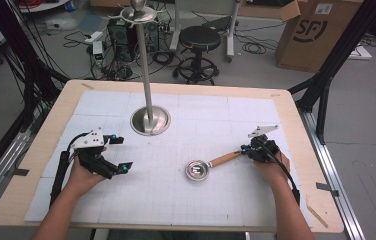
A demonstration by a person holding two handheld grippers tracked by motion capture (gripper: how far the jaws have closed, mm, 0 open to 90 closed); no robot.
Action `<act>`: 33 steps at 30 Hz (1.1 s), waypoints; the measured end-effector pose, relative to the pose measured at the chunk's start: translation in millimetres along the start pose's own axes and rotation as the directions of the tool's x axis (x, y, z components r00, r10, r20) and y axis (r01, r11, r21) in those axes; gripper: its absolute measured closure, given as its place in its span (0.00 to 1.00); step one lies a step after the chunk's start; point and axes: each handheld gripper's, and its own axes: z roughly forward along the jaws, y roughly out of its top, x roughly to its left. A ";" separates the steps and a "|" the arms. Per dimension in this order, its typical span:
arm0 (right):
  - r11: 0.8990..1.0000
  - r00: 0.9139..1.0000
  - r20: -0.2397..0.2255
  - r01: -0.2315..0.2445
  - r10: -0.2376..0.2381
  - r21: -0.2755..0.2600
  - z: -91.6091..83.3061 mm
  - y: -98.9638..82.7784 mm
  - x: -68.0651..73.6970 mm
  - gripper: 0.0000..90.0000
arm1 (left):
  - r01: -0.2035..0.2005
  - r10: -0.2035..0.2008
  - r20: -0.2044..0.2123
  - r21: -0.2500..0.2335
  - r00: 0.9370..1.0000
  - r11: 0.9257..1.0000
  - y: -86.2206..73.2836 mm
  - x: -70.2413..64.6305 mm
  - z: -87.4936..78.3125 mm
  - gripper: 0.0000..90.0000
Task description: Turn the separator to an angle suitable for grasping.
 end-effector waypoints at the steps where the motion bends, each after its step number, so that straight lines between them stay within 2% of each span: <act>1: 1.000 1.000 -0.017 0.005 -0.005 0.000 -0.3 0.5 1.1 0.99 | 0.001 -0.001 -0.002 0.001 1.000 1.000 -0.1 0.2 0.0 0.02; 2: 0.999 0.999 -0.023 0.032 -0.032 0.002 -0.1 2.1 6.8 0.99 | 0.001 -0.001 -0.001 0.001 1.000 1.000 -0.2 0.4 0.1 0.02; 4: 0.999 0.999 -0.035 0.041 -0.041 0.000 0.3 3.1 9.7 0.99 | -0.002 0.002 0.000 0.000 1.000 1.000 -0.1 0.7 0.5 0.02; 7: 0.996 0.995 -0.050 0.090 -0.090 0.000 1.7 6.6 23.5 0.99 | 0.001 -0.001 -0.002 -0.001 1.000 1.000 0.3 0.1 0.6 0.02; 9: 0.995 0.993 -0.067 0.101 -0.101 -0.006 2.3 8.5 33.4 0.99 | -0.003 0.003 0.001 -0.005 1.000 1.000 1.0 -0.2 0.3 0.02; 11: 0.994 0.991 -0.080 0.109 -0.110 -0.016 2.7 9.9 43.7 0.99 | -0.003 0.003 0.001 -0.006 1.000 1.000 1.3 -0.2 0.0 0.02; 12: 0.993 0.989 -0.096 0.112 -0.115 -0.030 3.2 12.1 53.5 0.99 | -0.002 0.002 0.000 -0.006 1.000 1.000 1.4 -0.2 -0.1 0.02; 13: 0.993 0.989 -0.096 0.112 -0.115 -0.030 3.2 12.1 53.5 0.99 | -0.003 0.003 0.001 -0.006 1.000 1.000 1.3 -0.2 0.0 0.02; 14: 0.993 0.987 -0.111 0.116 -0.119 -0.036 3.9 15.8 63.7 0.99 | -0.003 0.003 0.001 -0.005 1.000 1.000 1.3 -0.1 0.1 0.02; 16: 0.992 0.986 -0.113 0.116 -0.120 -0.044 3.8 17.2 67.8 0.99 | -0.003 0.003 0.000 -0.004 1.000 1.000 1.5 -0.2 0.1 0.02; 18: 0.992 0.984 -0.134 0.109 -0.117 -0.063 4.1 21.7 80.9 0.99 | -0.004 0.004 -0.001 -0.005 1.000 1.000 1.8 -0.1 -0.1 0.02; 23: 0.990 0.978 -0.159 0.123 -0.132 -0.065 9.8 29.5 107.3 0.99 | -0.006 0.006 0.002 -0.010 1.000 1.000 2.2 0.7 -0.9 0.02; 33: 0.985 0.964 -0.205 0.154 -0.167 -0.077 18.2 40.5 133.4 0.99 | -0.001 0.001 0.001 -0.018 1.000 1.000 3.3 -0.2 -0.9 0.02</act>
